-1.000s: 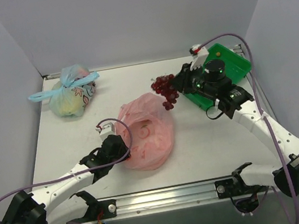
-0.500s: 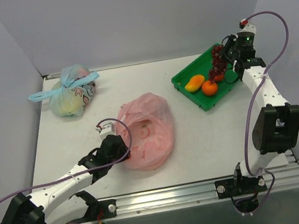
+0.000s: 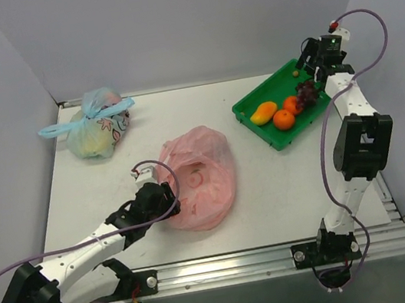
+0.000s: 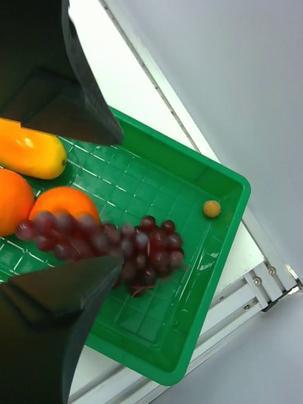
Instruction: Untie the knot of the plastic bag and take out the fruit
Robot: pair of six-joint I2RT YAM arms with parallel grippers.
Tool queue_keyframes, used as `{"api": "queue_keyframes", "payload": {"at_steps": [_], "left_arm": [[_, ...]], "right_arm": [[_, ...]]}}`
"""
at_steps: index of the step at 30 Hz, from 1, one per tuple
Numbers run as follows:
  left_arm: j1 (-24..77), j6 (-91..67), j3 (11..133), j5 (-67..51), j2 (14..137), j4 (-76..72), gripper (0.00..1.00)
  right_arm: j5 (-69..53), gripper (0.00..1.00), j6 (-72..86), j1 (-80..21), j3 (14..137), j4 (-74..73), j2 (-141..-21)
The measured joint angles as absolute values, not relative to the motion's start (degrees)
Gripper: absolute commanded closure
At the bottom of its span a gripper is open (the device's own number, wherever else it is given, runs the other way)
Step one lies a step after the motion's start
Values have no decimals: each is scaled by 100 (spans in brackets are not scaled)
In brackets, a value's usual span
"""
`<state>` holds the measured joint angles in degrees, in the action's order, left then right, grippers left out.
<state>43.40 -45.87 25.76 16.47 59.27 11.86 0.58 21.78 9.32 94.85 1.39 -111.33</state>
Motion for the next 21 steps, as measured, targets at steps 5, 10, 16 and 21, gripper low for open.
{"api": "queue_keyframes", "payload": {"at_steps": [5,10,16,21], "left_arm": [[4340,-4477,2624,1647,5815,1315,16],[4324,-4263,2978,1647,5642,1649,3],[4099,-3645,3896,1479,5596,2222,3],[3752,-2766,5203,1118,5892,2849,3]], "right_arm": [[220,20,2102,829,9408,-67,-10995],[327,14,2053,320,8731,-427,-10206],[69,9,1946,-1020,7920,-600,-9096],[-349,8,1505,-2381,7393,-840,-8676]]}}
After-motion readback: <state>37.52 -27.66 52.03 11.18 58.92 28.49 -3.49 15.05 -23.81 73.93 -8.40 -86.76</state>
